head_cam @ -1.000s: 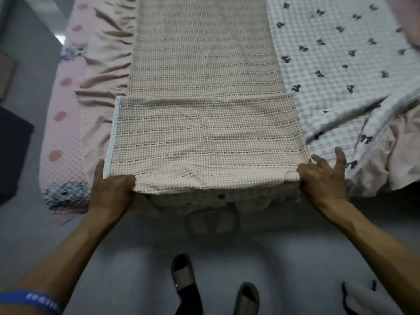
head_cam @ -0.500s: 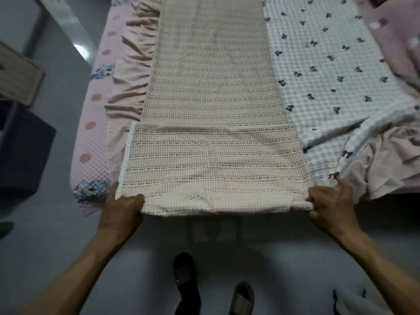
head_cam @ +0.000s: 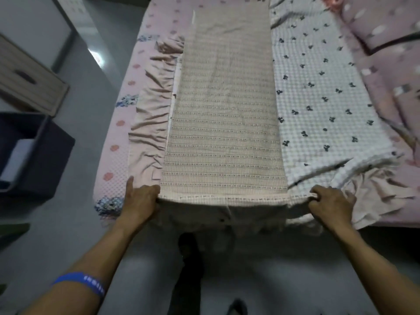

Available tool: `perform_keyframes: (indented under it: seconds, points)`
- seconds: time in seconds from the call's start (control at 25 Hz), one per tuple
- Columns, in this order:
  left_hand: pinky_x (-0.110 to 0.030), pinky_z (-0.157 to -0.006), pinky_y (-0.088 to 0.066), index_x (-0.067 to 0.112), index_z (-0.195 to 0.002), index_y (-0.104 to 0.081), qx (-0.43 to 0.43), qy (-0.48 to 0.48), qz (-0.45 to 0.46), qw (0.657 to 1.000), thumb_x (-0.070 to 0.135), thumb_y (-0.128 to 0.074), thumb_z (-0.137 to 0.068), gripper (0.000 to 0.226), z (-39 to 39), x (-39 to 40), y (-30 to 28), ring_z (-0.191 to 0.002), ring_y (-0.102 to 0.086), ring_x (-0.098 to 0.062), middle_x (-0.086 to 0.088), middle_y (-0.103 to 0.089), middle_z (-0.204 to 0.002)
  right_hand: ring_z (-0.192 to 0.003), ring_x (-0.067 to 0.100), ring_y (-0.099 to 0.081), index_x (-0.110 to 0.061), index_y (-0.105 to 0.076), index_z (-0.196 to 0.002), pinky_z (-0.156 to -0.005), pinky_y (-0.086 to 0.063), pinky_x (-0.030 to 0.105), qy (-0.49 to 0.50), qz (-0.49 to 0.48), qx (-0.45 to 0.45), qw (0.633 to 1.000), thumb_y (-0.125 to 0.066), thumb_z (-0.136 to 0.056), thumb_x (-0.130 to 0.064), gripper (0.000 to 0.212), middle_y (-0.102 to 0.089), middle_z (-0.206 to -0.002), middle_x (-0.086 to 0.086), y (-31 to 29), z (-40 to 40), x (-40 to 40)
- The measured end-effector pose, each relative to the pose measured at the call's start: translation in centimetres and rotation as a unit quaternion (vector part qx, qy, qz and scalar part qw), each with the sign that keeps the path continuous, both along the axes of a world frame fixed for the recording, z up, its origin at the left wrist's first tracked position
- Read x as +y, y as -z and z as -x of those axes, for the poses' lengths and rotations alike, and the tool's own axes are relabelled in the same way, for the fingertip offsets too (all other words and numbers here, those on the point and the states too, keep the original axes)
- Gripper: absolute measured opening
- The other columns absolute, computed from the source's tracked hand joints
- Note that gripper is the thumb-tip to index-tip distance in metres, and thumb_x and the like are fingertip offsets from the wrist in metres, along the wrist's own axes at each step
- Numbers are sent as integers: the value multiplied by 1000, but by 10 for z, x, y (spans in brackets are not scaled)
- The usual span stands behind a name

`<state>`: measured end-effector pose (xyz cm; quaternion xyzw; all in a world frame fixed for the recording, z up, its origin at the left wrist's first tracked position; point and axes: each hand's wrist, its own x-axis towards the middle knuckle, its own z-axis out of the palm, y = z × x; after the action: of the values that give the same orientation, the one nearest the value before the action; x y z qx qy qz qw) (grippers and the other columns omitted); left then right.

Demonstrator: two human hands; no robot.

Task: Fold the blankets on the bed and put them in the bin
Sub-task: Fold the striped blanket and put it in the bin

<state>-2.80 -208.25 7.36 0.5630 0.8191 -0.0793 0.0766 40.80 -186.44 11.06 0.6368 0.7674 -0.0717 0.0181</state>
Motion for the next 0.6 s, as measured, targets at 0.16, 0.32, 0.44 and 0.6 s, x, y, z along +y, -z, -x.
perform_keyframes:
  seconds: [0.16,0.32,0.44,0.6]
  points:
    - [-49,-112,-13,26,-87,-56,-34,-21,-30,999,24,-62,-80,10,53,106,-7,-97,-63,-27,-3,-70,-92,-88,37,-61,-23,-64,-77,-88,-36,45,66,-48,43,996,-60,-78,-23,4,-70,-83,12,3,61,91]
    - [-49,-102,-30,24,-71,-56,-62,-18,7,998,33,-62,-77,12,96,197,32,-91,-62,-28,-3,-67,-85,-88,35,-60,-19,-64,-77,-80,-31,41,109,-8,47,993,-45,-75,-42,30,-67,-83,9,55,93,173]
    - [-41,-90,-33,23,-71,-54,-48,2,43,998,42,-53,-68,19,120,259,81,-89,-62,-27,-1,-66,-84,-87,35,-59,-18,-65,-74,-83,-32,44,138,34,61,988,-48,-76,-40,28,-67,-82,8,112,104,227]
    - [-33,-70,-31,23,-71,-52,-32,-7,101,994,40,-65,-64,23,132,307,127,-87,-62,-26,2,-57,-77,-83,34,-55,-18,-68,-79,-91,-34,46,156,82,83,981,-65,-82,-27,10,-61,-77,7,172,123,282]
